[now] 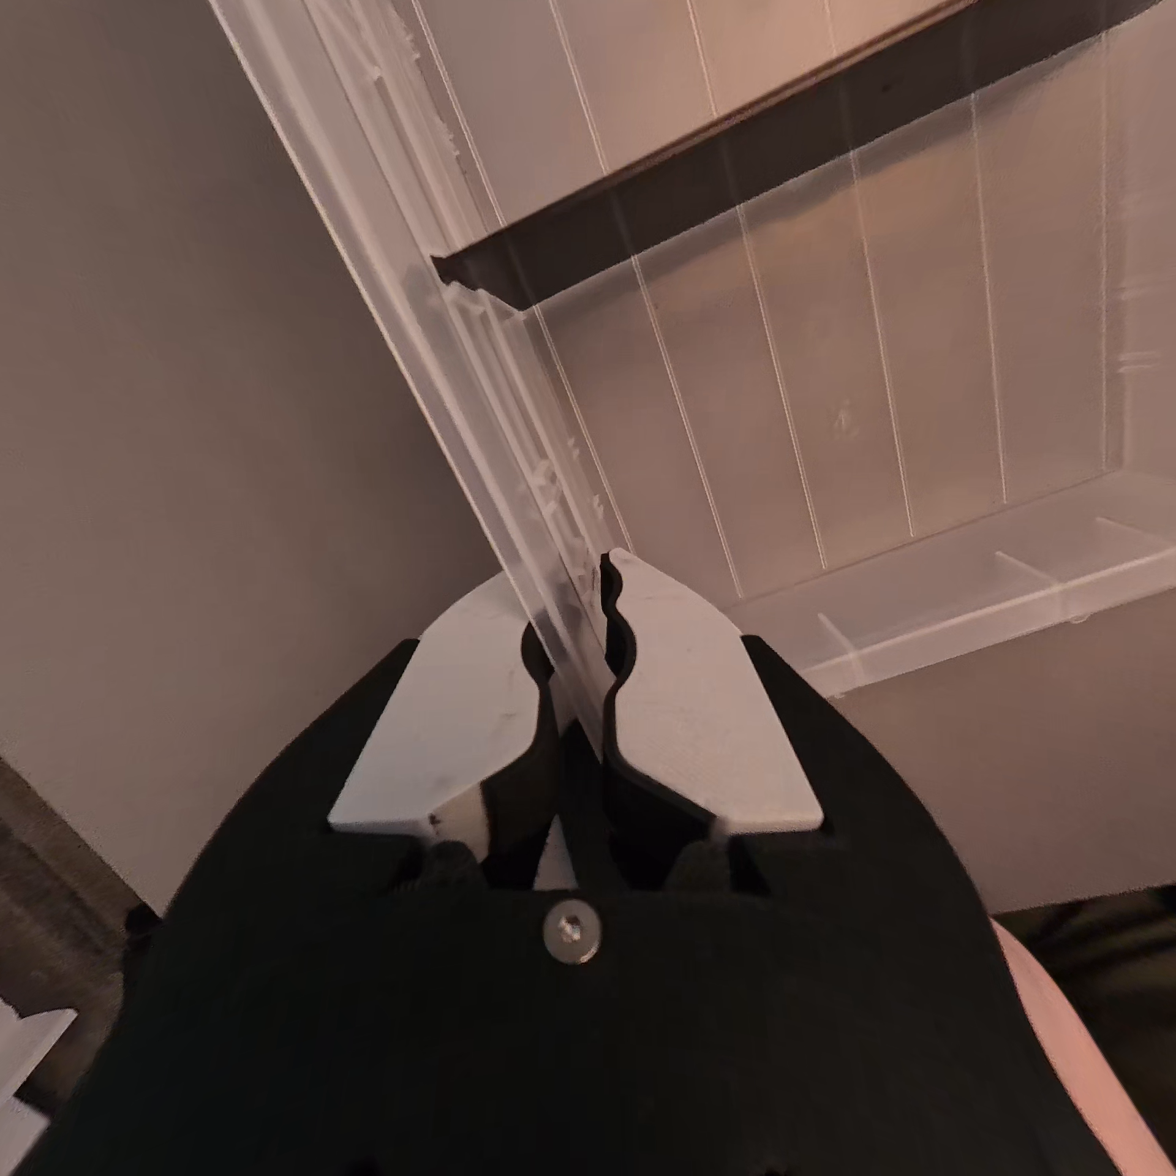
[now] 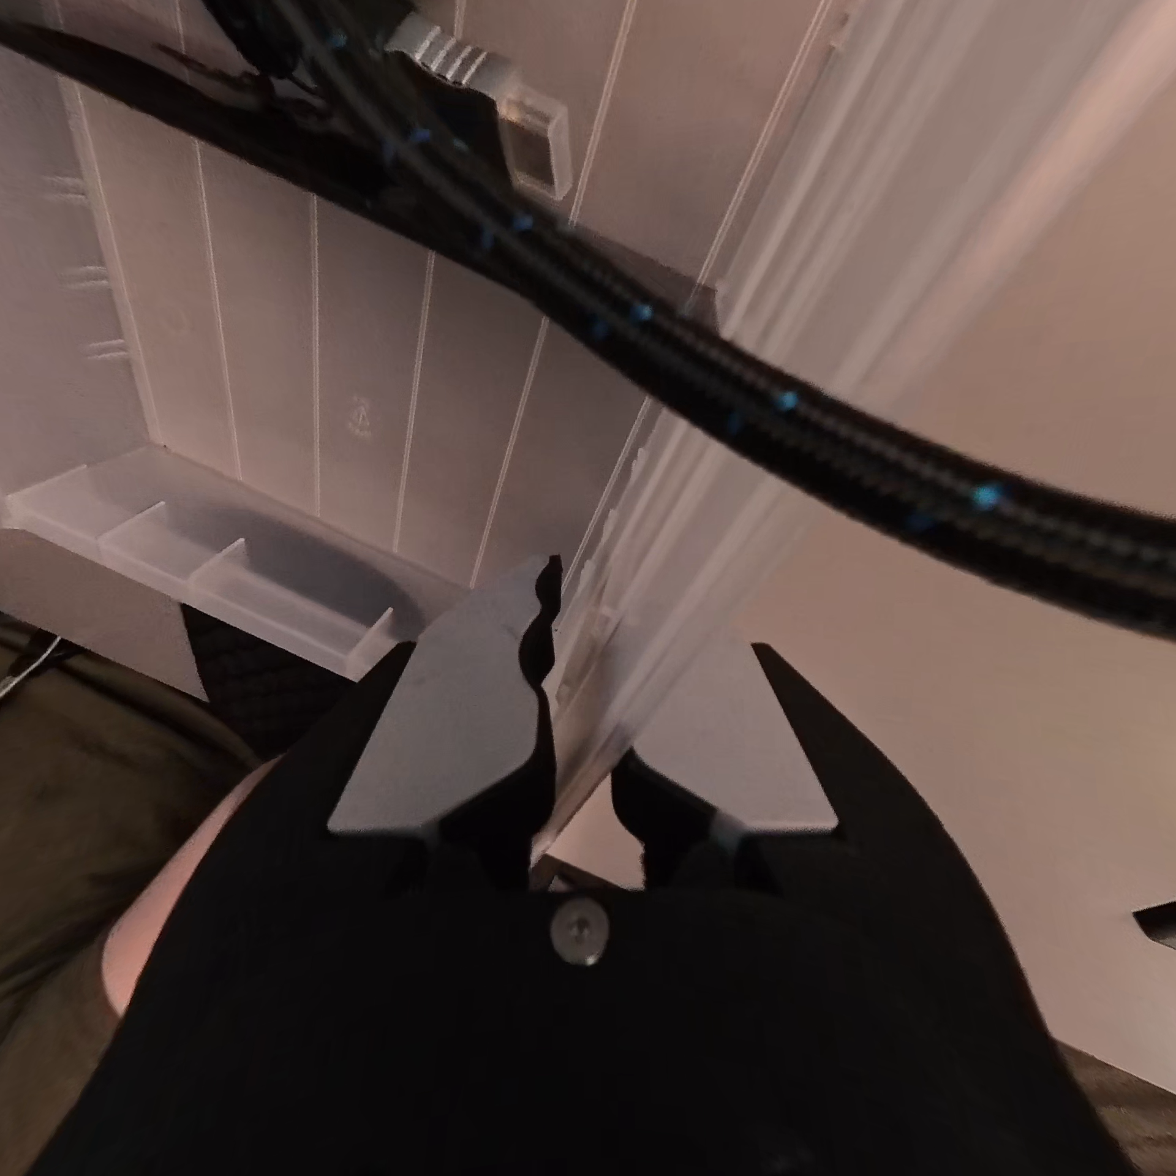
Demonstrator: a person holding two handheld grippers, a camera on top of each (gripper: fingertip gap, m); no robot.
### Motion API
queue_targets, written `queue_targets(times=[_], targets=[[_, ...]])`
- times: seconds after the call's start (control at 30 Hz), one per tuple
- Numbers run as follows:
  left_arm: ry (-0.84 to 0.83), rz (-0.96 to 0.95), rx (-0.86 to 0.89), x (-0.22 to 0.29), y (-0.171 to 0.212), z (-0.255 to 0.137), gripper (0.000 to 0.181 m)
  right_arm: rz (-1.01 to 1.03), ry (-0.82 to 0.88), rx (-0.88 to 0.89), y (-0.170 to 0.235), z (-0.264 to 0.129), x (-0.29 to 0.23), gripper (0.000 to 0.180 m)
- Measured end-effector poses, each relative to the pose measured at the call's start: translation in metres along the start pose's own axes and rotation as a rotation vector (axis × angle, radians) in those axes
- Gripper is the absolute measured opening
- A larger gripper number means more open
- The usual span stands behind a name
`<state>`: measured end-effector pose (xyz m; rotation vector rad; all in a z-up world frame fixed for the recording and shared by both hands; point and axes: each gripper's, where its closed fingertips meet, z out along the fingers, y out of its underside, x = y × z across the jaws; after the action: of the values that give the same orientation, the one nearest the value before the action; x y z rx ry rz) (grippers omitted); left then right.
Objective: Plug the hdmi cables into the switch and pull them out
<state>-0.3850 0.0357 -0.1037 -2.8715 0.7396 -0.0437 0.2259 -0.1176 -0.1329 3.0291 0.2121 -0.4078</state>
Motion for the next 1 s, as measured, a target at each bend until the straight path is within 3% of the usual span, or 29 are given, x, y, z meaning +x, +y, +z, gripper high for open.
queue_targets(times=[0.03,0.37,0.8,1.0], targets=[[0.001,0.013,-0.018,0.006,-0.001,0.000,0.009,0.002,-0.003,-0.010,-0.001,0.001,-0.003,0.014],[-0.080,0.162,-0.169,0.049,-0.004,0.002,0.022,-0.052,-0.023,-0.093,-0.017,0.008,-0.038,0.016],[-0.090,0.258,-0.218,0.081,-0.008,0.003,0.026,-0.088,-0.040,-0.105,-0.028,0.011,-0.054,0.018],[-0.066,0.289,-0.233,0.093,-0.006,0.002,0.031,-0.089,-0.040,-0.072,-0.033,0.009,-0.053,0.027]])
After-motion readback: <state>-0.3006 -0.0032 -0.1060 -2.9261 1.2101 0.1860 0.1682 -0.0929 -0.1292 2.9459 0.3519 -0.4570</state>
